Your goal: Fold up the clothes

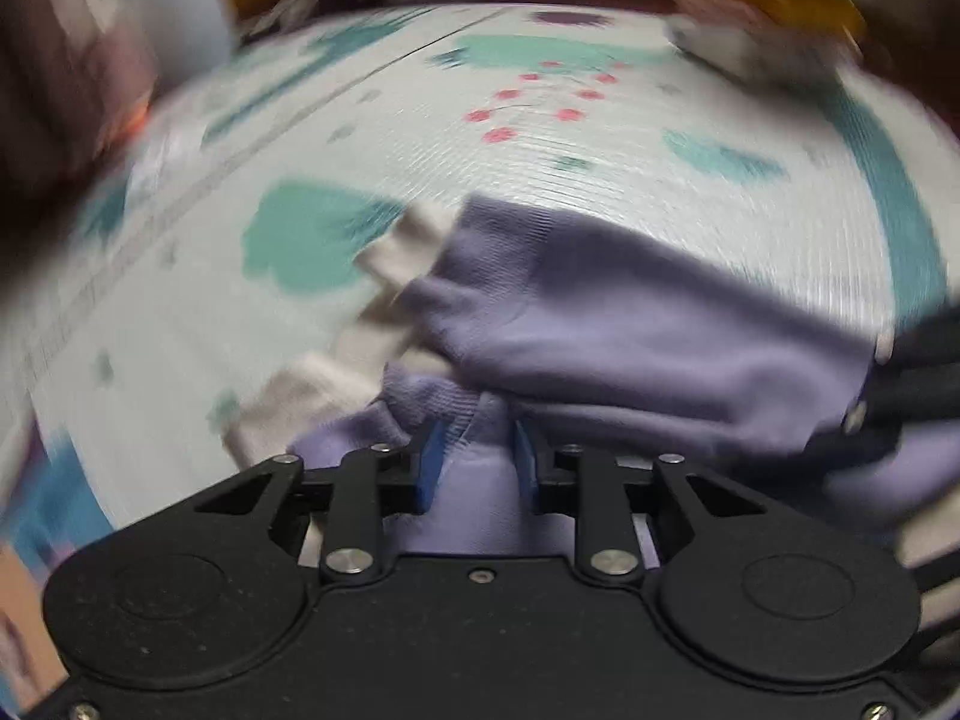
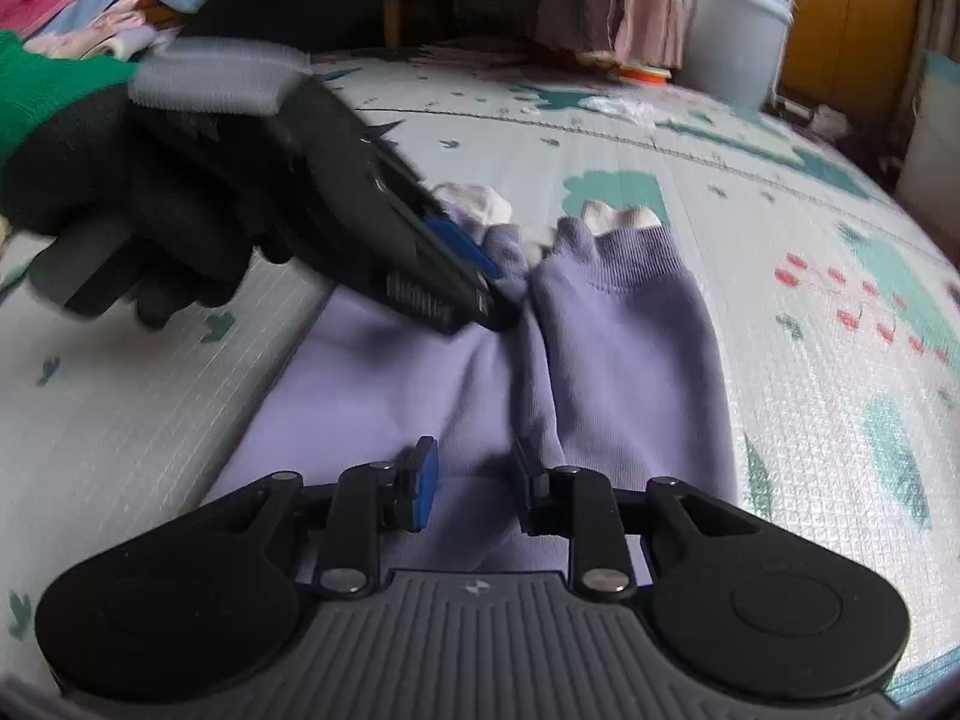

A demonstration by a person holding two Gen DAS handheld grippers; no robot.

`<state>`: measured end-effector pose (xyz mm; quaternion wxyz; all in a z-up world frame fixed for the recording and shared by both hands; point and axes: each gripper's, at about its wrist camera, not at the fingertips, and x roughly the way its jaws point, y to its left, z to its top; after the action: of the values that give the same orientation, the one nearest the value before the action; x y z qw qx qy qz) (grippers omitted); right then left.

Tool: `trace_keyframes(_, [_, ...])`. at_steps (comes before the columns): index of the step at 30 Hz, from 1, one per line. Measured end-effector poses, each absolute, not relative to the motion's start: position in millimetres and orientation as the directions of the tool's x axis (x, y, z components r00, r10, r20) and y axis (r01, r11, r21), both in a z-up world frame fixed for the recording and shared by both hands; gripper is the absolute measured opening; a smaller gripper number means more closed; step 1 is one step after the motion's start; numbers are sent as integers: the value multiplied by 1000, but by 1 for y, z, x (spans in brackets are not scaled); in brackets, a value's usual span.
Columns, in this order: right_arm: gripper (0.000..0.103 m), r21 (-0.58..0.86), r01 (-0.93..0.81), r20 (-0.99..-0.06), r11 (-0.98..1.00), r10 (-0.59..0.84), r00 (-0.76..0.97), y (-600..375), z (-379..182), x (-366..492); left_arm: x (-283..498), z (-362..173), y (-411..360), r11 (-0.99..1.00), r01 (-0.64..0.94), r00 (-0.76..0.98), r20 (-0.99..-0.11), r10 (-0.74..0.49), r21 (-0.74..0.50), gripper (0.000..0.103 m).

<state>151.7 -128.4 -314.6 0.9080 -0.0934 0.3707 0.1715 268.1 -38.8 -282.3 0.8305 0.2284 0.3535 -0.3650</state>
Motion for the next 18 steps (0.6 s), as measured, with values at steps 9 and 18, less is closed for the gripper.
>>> trace_keyframes(9, [26,-78,-402,-684,913,244,688,-130,-323,138,266,-266,-12,729,680,542,-725,-426,80,27])
trace_keyframes(18, [27,-70,-465,-738,882,268,619,-126,-308,154,278,-258,-15,727,680,553,-718,-423,96,29])
